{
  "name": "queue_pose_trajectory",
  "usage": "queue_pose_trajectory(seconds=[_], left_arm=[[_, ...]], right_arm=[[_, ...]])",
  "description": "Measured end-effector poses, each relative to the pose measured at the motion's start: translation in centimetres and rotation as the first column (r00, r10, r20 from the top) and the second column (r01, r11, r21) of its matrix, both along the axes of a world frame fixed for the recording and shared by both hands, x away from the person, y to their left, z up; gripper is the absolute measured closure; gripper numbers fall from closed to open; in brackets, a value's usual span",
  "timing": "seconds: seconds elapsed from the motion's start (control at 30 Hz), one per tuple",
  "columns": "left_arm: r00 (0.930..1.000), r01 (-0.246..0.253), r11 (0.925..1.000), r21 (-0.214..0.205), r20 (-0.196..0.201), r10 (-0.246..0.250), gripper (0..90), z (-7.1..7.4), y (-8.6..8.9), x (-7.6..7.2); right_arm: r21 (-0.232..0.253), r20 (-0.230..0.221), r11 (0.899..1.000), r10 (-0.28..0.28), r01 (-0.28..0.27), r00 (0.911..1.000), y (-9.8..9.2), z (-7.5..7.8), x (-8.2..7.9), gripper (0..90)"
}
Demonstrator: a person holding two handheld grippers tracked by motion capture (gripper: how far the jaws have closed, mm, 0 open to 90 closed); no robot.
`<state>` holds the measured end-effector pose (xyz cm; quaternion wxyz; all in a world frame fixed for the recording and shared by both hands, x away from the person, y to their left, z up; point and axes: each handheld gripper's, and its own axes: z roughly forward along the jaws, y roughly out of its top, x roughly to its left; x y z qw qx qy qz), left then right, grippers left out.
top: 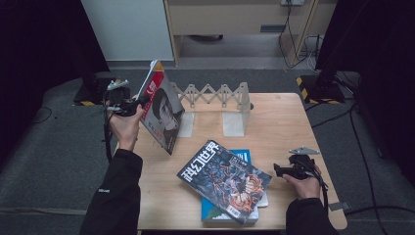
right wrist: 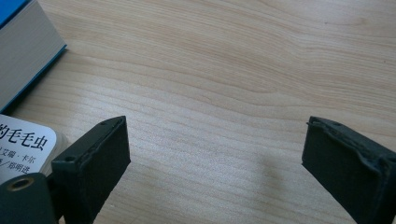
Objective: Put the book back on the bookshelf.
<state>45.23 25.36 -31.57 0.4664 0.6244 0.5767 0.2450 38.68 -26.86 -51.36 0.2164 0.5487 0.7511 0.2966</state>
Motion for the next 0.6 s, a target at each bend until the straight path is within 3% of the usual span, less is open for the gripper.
queue_pose_trajectory(seconds=[0.4, 0.6], left_arm=[[0.9993, -0.038, 0.9969, 0.07, 0.001, 0.038, 85.8, -1.2, -1.7, 1.5], [0.9991, -0.042, 0.997, 0.066, -0.007, 0.043, 85.7, -1.5, -1.8, 2.1]], right_arm=[[0.003, 0.005, 1.0, 0.001, -0.001, 1.0, 0.0, 0.0, 0.0, 7.9], [0.008, 0.002, 1.0, -0.004, 0.004, 1.0, 0.0, 0.0, 0.0, 8.0]])
